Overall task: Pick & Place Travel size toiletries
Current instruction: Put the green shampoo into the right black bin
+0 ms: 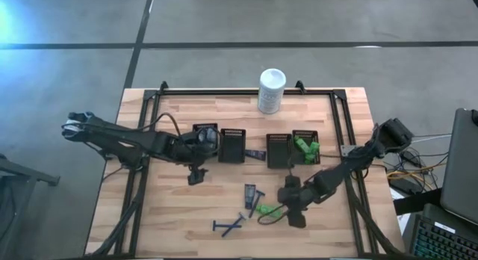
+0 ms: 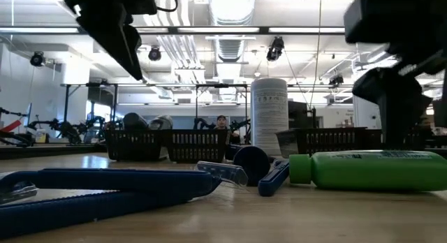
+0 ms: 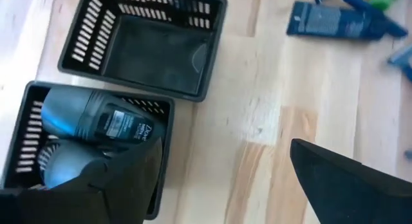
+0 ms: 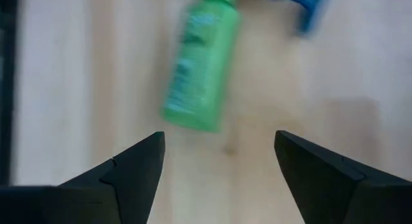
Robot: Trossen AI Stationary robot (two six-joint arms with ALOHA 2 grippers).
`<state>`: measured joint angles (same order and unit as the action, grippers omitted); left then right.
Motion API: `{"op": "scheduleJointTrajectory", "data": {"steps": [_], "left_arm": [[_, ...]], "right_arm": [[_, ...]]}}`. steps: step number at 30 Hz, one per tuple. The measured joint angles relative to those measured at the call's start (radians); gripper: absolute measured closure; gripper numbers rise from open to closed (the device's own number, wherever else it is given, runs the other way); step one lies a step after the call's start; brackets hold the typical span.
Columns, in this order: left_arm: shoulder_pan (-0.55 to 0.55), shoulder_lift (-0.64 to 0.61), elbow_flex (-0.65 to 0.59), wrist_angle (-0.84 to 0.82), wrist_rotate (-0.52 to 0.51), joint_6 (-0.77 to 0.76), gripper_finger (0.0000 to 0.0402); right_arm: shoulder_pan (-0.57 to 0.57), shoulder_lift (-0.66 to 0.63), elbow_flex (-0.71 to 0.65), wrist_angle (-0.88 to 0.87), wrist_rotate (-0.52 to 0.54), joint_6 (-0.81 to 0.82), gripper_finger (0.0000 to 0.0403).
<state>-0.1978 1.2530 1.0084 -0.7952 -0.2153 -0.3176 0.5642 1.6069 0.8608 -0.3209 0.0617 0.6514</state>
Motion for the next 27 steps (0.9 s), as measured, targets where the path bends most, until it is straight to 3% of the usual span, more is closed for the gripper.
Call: {"op": "scheduleJointTrajectory", "data": {"steps": [5, 10, 19, 27], "left_arm": [[0.000, 0.000, 0.000, -0.010, 0.011, 0.101, 0.0062], [0.016, -0.034, -0.016, -0.035, 0.015, 0.184, 0.0063], [0.033, -0.177, -0.124, -0.035, 0.016, 0.201, 0.0065], [0.036, -0.266, -0.190, -0.035, 0.016, 0.175, 0.0066]], "right_arm": [[0.012, 0.140, 0.196, -0.141, 0.042, -0.010, 0.0124], [0.010, 0.291, 0.364, -0.348, 0.072, 0.092, 0.0117], [0.010, 0.450, 0.519, -0.395, 0.025, 0.102, 0.0094], [-0.030, 0.451, 0.530, -0.342, 0.072, 0.049, 0.0135]]}}
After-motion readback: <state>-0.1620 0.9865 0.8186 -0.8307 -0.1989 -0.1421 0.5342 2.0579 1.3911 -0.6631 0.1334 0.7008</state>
